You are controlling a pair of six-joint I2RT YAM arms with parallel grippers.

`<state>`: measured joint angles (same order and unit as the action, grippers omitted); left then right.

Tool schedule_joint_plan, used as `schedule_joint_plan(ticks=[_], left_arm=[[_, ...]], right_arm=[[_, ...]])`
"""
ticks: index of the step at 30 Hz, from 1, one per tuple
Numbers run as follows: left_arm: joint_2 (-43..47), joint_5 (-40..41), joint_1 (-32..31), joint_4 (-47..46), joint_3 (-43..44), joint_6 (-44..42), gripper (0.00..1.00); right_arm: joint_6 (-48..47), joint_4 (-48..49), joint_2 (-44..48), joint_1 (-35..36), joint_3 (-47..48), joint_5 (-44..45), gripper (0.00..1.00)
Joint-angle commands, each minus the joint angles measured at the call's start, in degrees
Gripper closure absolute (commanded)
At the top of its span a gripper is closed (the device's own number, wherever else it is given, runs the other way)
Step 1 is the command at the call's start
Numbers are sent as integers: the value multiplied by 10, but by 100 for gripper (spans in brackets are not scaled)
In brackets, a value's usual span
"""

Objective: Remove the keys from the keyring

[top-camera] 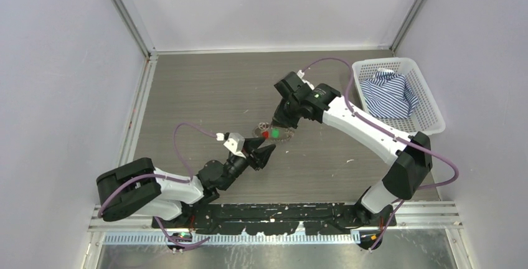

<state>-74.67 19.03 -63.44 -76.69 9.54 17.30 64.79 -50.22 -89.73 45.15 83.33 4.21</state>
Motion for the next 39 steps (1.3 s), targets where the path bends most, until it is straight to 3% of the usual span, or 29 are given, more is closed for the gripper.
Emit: schedule_joint_plan(ticks=[1, 14, 24, 35, 39], left_arm=[[10, 85, -16, -53, 27, -35, 51], [-55, 204, -22, -53, 97, -153, 51], [-62, 245, -10, -53, 120, -165, 53], [-34, 150, -2, -53, 112, -135, 53], [-31, 156, -2, -53, 115, -123, 51]], right_arm=[[65, 2, 7, 0, 58, 65, 99], [123, -16, -22, 24, 128, 132, 99], [125, -13, -2, 36, 115, 138, 99], [138, -2, 21, 51, 91, 155, 99], [142, 3, 21, 56, 86, 154, 99]])
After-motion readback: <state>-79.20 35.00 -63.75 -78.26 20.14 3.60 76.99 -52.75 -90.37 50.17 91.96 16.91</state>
